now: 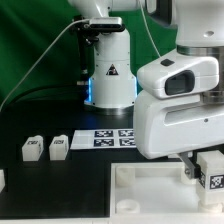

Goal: Assemble one leg

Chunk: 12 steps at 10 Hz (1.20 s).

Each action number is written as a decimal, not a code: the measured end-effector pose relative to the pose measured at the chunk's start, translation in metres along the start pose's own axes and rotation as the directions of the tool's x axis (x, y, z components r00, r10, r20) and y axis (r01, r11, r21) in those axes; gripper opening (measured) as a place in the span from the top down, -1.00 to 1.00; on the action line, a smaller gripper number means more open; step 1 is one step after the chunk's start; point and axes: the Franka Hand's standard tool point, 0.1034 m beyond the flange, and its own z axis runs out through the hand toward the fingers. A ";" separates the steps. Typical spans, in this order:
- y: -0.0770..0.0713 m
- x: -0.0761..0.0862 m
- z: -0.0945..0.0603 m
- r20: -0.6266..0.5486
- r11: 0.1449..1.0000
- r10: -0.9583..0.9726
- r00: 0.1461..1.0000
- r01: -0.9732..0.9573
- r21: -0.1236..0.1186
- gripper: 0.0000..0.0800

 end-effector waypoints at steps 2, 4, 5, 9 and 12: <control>0.001 0.000 0.000 0.000 0.999 0.045 0.999 -0.045 0.000 0.27; 0.001 0.001 0.001 -0.008 0.995 0.104 0.995 -0.104 0.002 0.27; 0.004 0.002 0.000 -0.041 0.960 0.282 0.959 -0.282 0.006 0.27; 0.013 -0.006 0.000 -0.078 0.622 0.783 0.617 -0.779 0.080 0.27; 0.015 -0.009 0.001 -0.052 0.403 0.915 0.400 -0.910 0.101 0.27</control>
Offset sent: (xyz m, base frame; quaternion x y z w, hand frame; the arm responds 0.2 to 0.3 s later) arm 0.0000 0.0000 0.0000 0.0000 0.0000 0.0000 1.0000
